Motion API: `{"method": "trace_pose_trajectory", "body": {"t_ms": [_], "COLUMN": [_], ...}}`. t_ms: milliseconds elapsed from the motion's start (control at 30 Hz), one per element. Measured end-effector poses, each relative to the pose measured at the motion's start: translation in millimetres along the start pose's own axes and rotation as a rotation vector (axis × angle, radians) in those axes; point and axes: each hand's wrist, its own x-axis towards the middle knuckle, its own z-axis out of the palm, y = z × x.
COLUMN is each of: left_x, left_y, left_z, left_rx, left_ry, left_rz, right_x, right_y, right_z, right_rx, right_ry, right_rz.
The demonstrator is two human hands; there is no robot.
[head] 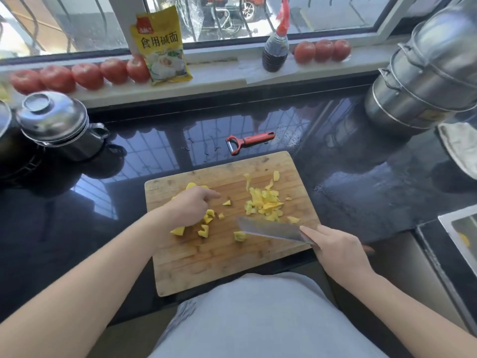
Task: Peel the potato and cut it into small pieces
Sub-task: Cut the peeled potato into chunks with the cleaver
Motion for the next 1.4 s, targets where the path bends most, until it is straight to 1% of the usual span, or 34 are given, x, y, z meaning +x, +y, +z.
{"method": "trace_pose_trajectory", "body": {"t_ms": [67, 167, 200, 233, 300, 333, 367, 400, 467, 533, 567, 633, 700, 833, 900, 1000, 1033, 1100, 1200, 1333, 1400], "left_x": [-6, -24, -32, -40, -53, -55, -52, -48, -32, -16, -8, 8, 24, 40, 31, -10, -25, -50, -66, -62, -57], "left_y": [-8, -13, -14, -12, -6, -2, 2, 6, 15, 27, 35, 53, 76, 109, 106, 90, 83, 71, 57, 48, 47], "left_z": [-8, -3, 5, 17, 50, 69, 87, 102, 126, 138, 141, 145, 144, 140, 142, 147, 151, 158, 167, 171, 169], "left_rx": [-0.175, -0.585, -0.697, -0.775, -0.841, -0.874, -0.932, -1.013, -1.168, -1.294, -1.343, -1.335, -1.277, -1.237, -1.188, -1.148, -1.123, -1.030, -0.864, -0.566, -0.411], "left_ry": [0.128, 0.378, 0.401, 0.367, 0.186, 0.121, 0.108, 0.131, 0.220, 0.254, 0.252, 0.249, 0.257, 0.287, 0.368, 0.569, 0.625, 0.687, 0.663, 0.539, 0.482], "left_rz": [-0.047, -0.135, -0.169, -0.206, -0.303, -0.362, -0.418, -0.467, -0.536, -0.579, -0.572, -0.527, -0.503, -0.520, -0.528, -0.609, -0.633, -0.668, -0.657, -0.616, -0.608], "right_x": [-4, -6, -6, -5, -4, -3, -1, -1, 1, 3, 4, 8, 13, 25, 33, 41, 41, 36, 27, 29, 35], "right_y": [-4, -12, -14, -17, -19, -20, -19, -18, -13, -4, 1, 12, 22, 33, 31, 15, 7, -10, -23, -25, -26], "right_z": [1, -3, -4, -6, -7, -8, -8, -9, -13, -19, -23, -31, -37, -46, -50, -47, -42, -30, -9, -2, -8], "right_rx": [0.025, 0.046, 0.079, 0.126, 0.239, 0.292, 0.336, 0.369, 0.404, 0.419, 0.426, 0.438, 0.424, 0.448, 0.454, 0.395, 0.356, 0.298, 0.297, 0.240, 0.274], "right_ry": [0.003, -0.044, -0.084, -0.134, -0.208, -0.218, -0.220, -0.222, -0.230, -0.240, -0.249, -0.280, -0.322, -0.413, -0.481, -0.625, -0.654, -0.681, -0.694, -0.629, -0.607], "right_rz": [0.114, 0.266, 0.336, 0.416, 0.572, 0.627, 0.664, 0.691, 0.726, 0.726, 0.712, 0.674, 0.635, 0.521, 0.429, 0.259, 0.199, 0.115, 0.123, 0.144, 0.243]}}
